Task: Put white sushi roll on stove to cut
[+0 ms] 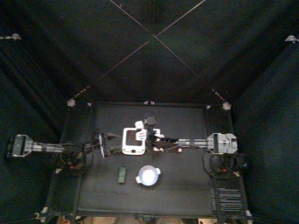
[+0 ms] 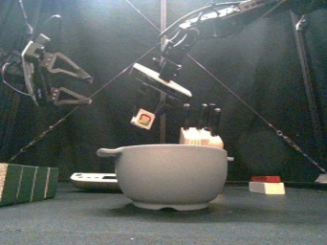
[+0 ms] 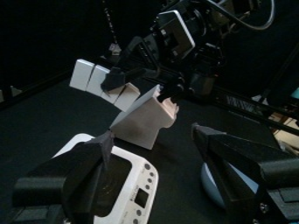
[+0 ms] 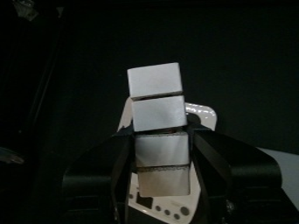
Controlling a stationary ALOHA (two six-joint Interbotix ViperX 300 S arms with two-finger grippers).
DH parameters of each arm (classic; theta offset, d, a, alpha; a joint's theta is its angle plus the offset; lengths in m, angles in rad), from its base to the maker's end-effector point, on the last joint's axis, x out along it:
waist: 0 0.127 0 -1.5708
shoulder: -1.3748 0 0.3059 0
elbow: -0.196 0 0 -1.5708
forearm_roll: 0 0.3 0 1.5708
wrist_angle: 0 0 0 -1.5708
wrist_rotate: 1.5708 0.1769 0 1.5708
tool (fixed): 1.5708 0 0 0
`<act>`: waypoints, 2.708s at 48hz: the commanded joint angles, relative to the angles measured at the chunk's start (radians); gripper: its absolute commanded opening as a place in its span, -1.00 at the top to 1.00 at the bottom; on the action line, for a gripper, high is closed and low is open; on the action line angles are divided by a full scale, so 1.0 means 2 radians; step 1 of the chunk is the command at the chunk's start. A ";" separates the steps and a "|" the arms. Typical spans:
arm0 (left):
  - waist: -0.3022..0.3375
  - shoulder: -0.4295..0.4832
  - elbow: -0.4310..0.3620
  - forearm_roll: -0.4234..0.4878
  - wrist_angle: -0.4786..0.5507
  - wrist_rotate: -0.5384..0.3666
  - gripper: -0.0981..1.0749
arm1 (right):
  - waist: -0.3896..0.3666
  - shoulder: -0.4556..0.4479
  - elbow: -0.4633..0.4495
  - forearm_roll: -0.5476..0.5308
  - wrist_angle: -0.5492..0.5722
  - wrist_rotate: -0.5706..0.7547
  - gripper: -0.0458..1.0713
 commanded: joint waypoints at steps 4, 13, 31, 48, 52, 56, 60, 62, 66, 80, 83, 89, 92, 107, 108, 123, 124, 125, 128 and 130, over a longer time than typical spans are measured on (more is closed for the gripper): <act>0.002 0.000 -0.007 0.000 -0.002 0.001 -0.93 | 0.012 0.010 -0.021 -0.021 0.022 0.020 -0.35; 0.003 -0.001 -0.007 0.000 -0.002 0.001 -0.93 | 0.024 0.034 -0.031 -0.012 0.059 0.043 -0.35; 0.005 -0.012 -0.002 0.001 -0.002 0.001 -0.93 | 0.021 0.081 -0.068 0.008 0.086 0.048 -0.40; 0.008 -0.039 0.011 0.001 -0.002 0.001 -0.93 | 0.018 0.106 -0.083 0.022 0.085 0.044 -0.63; 0.010 -0.045 0.013 0.001 -0.002 0.001 -0.93 | 0.016 0.106 -0.087 0.021 0.089 0.047 -0.66; 0.010 -0.048 0.015 0.000 -0.002 0.001 -0.93 | 0.015 0.106 -0.090 0.025 0.091 0.042 -0.67; 0.010 -0.048 0.015 0.000 -0.002 0.001 -0.93 | 0.015 0.106 -0.093 0.031 0.093 0.040 -0.67; 0.010 -0.049 0.015 0.000 -0.002 0.001 -0.93 | 0.016 0.106 -0.093 0.035 0.093 0.040 -0.67; 0.010 -0.049 0.015 0.000 -0.002 0.001 -0.93 | 0.017 0.107 -0.093 0.035 0.093 0.041 -0.67; 0.010 -0.048 0.015 0.001 -0.002 0.001 -0.93 | 0.017 0.111 -0.093 0.034 0.093 0.038 -0.67; 0.010 -0.049 0.015 0.001 -0.002 0.001 -0.93 | 0.017 0.114 -0.094 0.035 0.093 0.038 -0.67; 0.010 -0.049 0.015 0.001 -0.002 0.001 -0.93 | 0.017 0.119 -0.095 0.038 0.092 0.038 -0.67; 0.010 -0.048 0.015 0.001 -0.002 0.001 -0.93 | 0.017 0.119 -0.095 0.039 0.092 0.038 -0.67; 0.013 -0.048 0.015 0.001 -0.002 0.001 -0.93 | 0.018 0.127 -0.100 0.044 0.077 0.038 -0.67; 0.013 -0.048 0.015 0.001 -0.002 0.001 -0.93 | 0.018 0.127 -0.102 0.044 0.076 0.038 -0.67; 0.014 -0.049 0.015 0.001 -0.002 0.001 -0.93 | 0.017 0.140 -0.118 0.042 0.074 0.037 -0.67; 0.014 -0.048 0.015 0.001 -0.002 0.001 -0.93 | 0.017 0.140 -0.119 0.042 0.074 0.037 -0.67; 0.014 -0.048 0.015 0.001 -0.002 0.001 -0.93 | 0.016 0.140 -0.119 0.042 0.074 0.037 -0.67; 0.014 -0.048 0.015 0.001 -0.002 0.001 -0.93 | 0.016 0.140 -0.120 0.042 0.074 0.037 -0.67; 0.014 -0.049 0.015 0.001 -0.002 0.001 -0.93 | 0.015 0.140 -0.121 0.042 0.074 0.037 -0.67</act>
